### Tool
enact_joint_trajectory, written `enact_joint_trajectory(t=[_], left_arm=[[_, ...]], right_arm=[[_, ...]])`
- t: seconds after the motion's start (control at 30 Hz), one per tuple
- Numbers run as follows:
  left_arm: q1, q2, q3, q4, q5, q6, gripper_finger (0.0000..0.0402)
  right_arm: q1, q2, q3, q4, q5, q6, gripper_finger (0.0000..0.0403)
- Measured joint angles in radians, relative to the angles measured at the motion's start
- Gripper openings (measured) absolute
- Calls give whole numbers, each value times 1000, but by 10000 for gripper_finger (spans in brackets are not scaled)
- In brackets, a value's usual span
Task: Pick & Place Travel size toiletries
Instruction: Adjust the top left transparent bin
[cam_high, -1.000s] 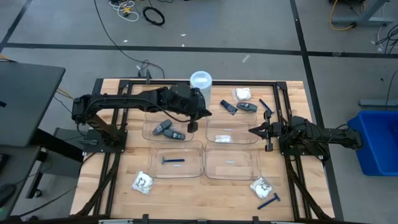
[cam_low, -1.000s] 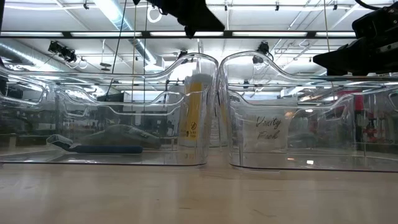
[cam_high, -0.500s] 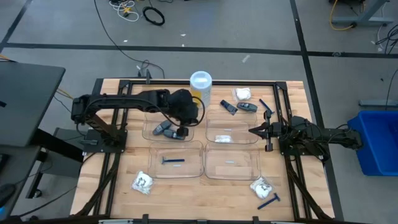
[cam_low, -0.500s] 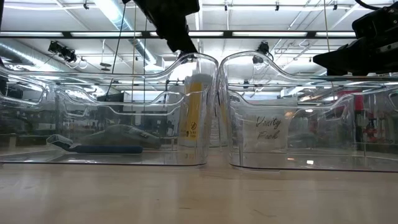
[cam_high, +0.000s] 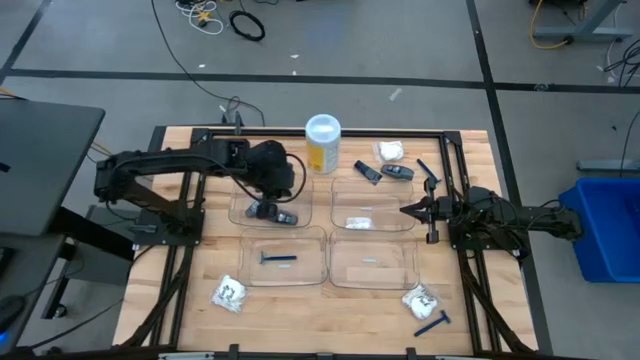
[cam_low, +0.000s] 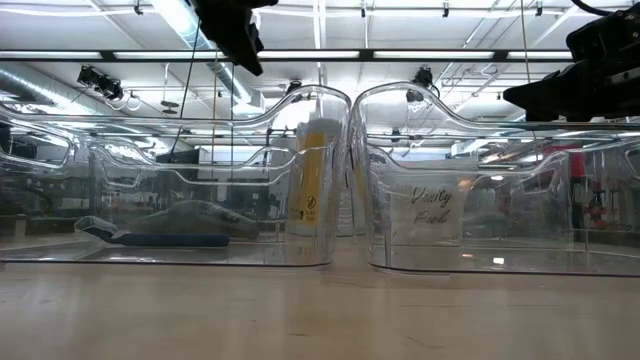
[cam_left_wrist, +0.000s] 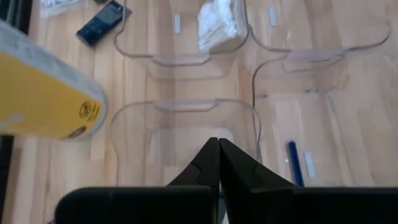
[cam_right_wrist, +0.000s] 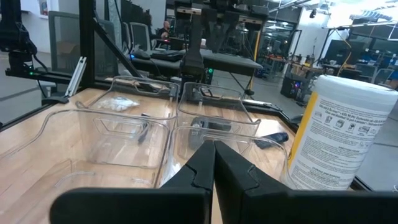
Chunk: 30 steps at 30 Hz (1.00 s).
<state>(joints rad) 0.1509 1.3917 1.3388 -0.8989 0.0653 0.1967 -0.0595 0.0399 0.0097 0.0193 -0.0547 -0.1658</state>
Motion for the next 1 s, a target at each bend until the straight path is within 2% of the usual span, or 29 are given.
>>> enact_joint_trajectory(t=[0.6, 0.77, 1.0], left_arm=[[0, -10, -12, -252, -72, -2, 4], [0, -72, -141, -223, -73, 3, 4], [15, -210, -318, -273, -81, 5, 4]], right_arm=[[0, 0, 0, 0, 0, 0, 12], [0, 0, 0, 0, 0, 0, 12], [0, 0, 0, 0, 0, 0, 12]])
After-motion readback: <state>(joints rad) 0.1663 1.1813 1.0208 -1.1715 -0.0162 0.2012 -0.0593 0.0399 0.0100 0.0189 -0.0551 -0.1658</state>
